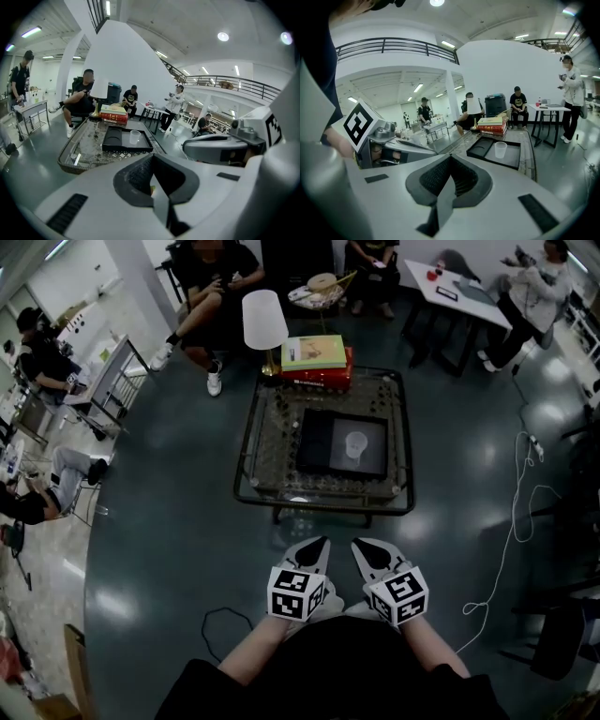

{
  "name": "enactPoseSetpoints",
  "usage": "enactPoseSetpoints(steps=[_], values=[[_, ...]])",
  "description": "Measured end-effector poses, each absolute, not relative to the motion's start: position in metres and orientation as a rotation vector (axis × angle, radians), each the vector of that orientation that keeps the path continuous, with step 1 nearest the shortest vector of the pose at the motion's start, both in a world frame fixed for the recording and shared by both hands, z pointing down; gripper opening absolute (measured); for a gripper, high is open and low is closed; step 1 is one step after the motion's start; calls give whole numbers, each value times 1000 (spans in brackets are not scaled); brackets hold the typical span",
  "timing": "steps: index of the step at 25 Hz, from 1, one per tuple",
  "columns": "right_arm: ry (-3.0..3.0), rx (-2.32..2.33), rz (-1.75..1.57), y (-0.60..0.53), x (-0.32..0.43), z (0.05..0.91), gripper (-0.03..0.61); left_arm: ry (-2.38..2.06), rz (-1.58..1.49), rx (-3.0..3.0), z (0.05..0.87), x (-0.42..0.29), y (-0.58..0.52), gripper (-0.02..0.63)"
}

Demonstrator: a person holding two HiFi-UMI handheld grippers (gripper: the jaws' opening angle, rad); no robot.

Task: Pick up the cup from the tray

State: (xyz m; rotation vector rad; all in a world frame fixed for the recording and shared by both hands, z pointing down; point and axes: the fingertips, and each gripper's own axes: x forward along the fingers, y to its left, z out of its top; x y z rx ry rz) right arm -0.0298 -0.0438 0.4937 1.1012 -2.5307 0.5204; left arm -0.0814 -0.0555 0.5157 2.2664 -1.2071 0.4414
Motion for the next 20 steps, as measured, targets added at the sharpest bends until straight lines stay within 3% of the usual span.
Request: enactPoseSetpoints(steps=[20], values=[[-2462, 1161, 558, -99, -9, 510, 12, -1205, 470, 2246, 548, -67, -117, 11]])
